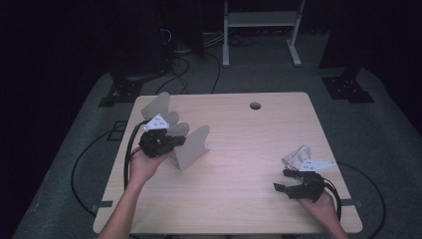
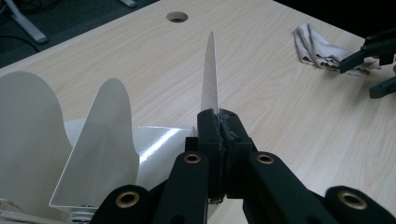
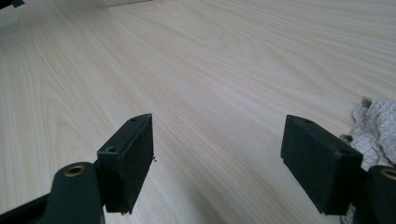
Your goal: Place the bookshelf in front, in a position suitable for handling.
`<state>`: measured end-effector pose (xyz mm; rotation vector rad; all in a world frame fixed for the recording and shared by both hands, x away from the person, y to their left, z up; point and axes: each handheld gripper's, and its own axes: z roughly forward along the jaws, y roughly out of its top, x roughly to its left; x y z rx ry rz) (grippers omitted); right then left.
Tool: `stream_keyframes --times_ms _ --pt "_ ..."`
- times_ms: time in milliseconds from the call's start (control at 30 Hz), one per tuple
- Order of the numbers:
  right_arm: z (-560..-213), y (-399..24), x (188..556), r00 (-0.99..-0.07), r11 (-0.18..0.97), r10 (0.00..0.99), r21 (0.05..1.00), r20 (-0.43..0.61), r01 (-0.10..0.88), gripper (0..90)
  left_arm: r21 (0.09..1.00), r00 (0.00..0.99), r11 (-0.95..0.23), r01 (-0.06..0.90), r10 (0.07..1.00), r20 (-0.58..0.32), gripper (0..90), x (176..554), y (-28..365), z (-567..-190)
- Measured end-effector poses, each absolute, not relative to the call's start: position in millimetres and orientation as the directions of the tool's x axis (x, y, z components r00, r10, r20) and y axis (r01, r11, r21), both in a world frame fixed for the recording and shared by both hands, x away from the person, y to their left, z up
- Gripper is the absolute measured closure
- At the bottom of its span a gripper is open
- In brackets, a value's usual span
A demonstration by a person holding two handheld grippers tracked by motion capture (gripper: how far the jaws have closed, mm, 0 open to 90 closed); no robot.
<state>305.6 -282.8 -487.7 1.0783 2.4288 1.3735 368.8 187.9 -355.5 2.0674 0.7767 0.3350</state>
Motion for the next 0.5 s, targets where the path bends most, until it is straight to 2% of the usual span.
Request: stream_keyframes --times_ms 500 --pt "-485.3 -285.2 305.8 -0.732 0.304 0.645 0.805 0.218 0.509 25.0 0.818 0.782 -0.423 0.39 0.621 -0.051 88.9 357.0 165.9 -356.5"
